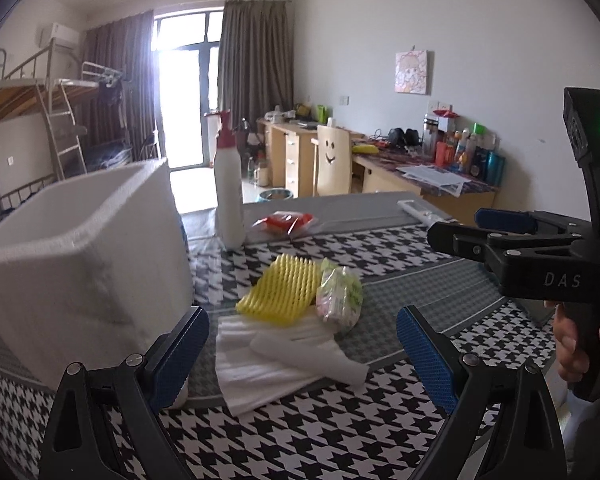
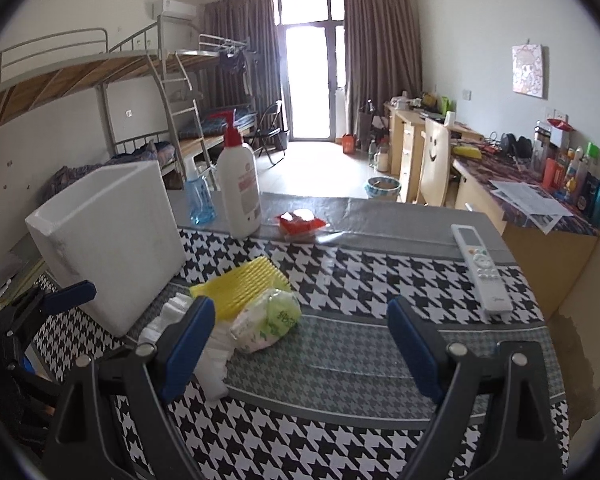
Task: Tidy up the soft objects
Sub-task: 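Move the left tool toward the white rolled cloth while the right tool approaches the wipes pack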
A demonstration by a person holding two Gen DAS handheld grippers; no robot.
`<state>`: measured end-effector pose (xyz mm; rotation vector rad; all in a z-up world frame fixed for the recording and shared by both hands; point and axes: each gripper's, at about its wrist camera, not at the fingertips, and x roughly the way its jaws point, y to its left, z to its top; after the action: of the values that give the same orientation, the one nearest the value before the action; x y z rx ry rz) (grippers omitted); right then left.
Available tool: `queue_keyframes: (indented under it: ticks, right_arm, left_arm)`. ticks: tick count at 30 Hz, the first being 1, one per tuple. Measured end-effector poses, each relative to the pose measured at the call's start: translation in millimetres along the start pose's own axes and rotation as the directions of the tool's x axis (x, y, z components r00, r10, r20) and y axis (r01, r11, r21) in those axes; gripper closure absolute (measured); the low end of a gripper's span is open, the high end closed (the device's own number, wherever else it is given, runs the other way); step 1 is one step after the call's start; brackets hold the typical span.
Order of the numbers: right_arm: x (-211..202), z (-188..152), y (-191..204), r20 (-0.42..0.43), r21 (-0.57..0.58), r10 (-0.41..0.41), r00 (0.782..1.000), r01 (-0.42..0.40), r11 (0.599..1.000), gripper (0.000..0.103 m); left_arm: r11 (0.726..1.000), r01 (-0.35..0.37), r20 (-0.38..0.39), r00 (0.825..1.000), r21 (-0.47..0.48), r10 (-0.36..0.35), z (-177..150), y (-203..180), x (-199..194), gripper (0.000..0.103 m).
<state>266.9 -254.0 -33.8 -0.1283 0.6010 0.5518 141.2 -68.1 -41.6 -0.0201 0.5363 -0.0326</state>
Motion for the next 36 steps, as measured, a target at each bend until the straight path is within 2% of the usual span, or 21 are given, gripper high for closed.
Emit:
queue_keyframes:
  ticks: [13, 19, 24, 27, 36]
  right_arm:
    - [46.2, -5.0, 8.9, -0.123, -0.044, 0.057, 0.991, -0.063, 0.997, 0.013]
    - [60.1, -4.2, 3.5, -0.149, -0.05, 0.067, 0.987, -0.075, 0.996, 0.013]
    - [73.3, -2.2, -7.9, -0.174, -0.008, 0.093, 0.98, -0.095, 0.995, 0.013]
    - [78.5, -1.7, -9.0, -0.182, -0.013, 0.1, 0.978, -0.104, 0.995, 0.013]
    - [86.1, -3.3, -10.0, -0.194, -0.003, 0.134, 0.972, -0.138, 0.99, 0.012]
  left_arm:
    - [0.992, -0.095, -0.071, 0.994, -0.085, 0.089, -18.9, 8.4, 22.6, 0.008]
    - [0.989, -0.099, -0.077, 0.993, -0.109, 0.09, -17.2, 4.6, 32.9, 0.008]
    - [0.986, -0.106, -0.12, 0.989, -0.126, 0.091, -17.5, 2.1, 47.7, 0.008]
    - [0.981, -0.126, -0.138, 0.985, -0.147, 0.105, -18.9, 3.0, 54.6, 0.012]
    - [0.969, -0.161, -0.256, 0.96, -0.186, 0.11, -23.1, 1.9, 76.1, 0.028]
